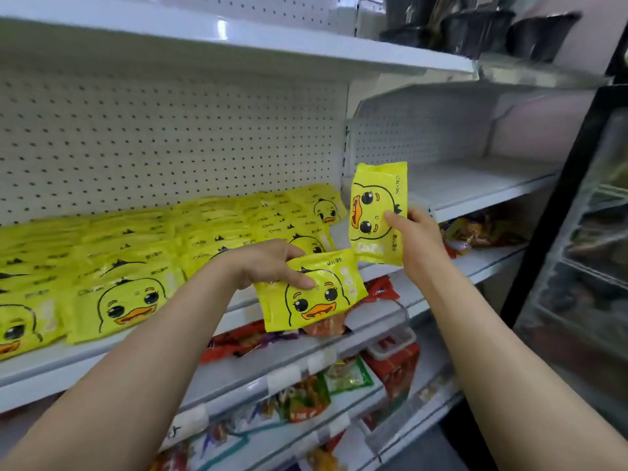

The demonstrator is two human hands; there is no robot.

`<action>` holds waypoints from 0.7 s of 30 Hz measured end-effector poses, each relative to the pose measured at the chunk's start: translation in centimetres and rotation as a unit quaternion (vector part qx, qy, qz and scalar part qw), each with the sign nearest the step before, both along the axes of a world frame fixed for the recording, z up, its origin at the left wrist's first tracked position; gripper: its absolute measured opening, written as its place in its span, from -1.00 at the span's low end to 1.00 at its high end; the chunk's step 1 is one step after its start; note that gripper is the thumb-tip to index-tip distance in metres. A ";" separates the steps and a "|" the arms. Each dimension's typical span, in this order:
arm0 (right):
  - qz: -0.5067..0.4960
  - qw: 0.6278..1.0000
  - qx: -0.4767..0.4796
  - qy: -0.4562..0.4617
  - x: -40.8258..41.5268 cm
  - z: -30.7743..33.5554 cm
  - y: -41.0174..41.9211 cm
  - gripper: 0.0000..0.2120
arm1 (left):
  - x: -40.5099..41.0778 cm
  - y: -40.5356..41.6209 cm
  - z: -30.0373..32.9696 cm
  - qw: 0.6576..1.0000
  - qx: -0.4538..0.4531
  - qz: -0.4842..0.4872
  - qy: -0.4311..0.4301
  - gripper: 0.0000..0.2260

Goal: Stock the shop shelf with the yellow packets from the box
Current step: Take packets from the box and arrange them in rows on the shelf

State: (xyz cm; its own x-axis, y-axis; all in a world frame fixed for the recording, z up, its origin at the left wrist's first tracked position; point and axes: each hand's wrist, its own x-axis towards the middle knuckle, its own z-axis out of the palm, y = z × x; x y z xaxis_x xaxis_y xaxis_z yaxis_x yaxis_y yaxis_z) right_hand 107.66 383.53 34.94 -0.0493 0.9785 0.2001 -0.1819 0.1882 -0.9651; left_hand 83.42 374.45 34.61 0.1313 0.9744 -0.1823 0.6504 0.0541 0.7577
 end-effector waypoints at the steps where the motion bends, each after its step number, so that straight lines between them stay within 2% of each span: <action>1: -0.002 1.000 0.006 -0.001 0.7 0.5 1.6 -0.83 | 0.7 1.8 0.4 1.000 0.000 -0.004 0.010 -0.68; 3: -0.009 1.000 0.012 0.003 1.9 1.2 4.6 -0.82 | 2.0 5.0 1.3 0.999 0.009 0.010 0.037 -0.76; 6: -0.006 1.000 0.021 0.013 3.2 1.9 9.2 -0.75 | 2.8 9.9 2.0 0.998 0.009 0.038 0.059 -0.73; 10: 0.013 0.998 0.049 0.022 3.5 3.1 15.0 -0.83 | 3.2 16.1 2.6 0.991 0.020 0.107 0.079 -0.35; 15: 0.080 0.995 0.046 0.026 2.8 4.1 21.8 -0.81 | 4.5 23.0 4.3 0.977 0.057 0.185 0.086 -0.35; 21: 0.147 0.988 0.032 0.028 2.7 5.3 27.5 -0.75 | 3.5 29.4 4.0 0.957 0.033 0.237 0.165 -0.35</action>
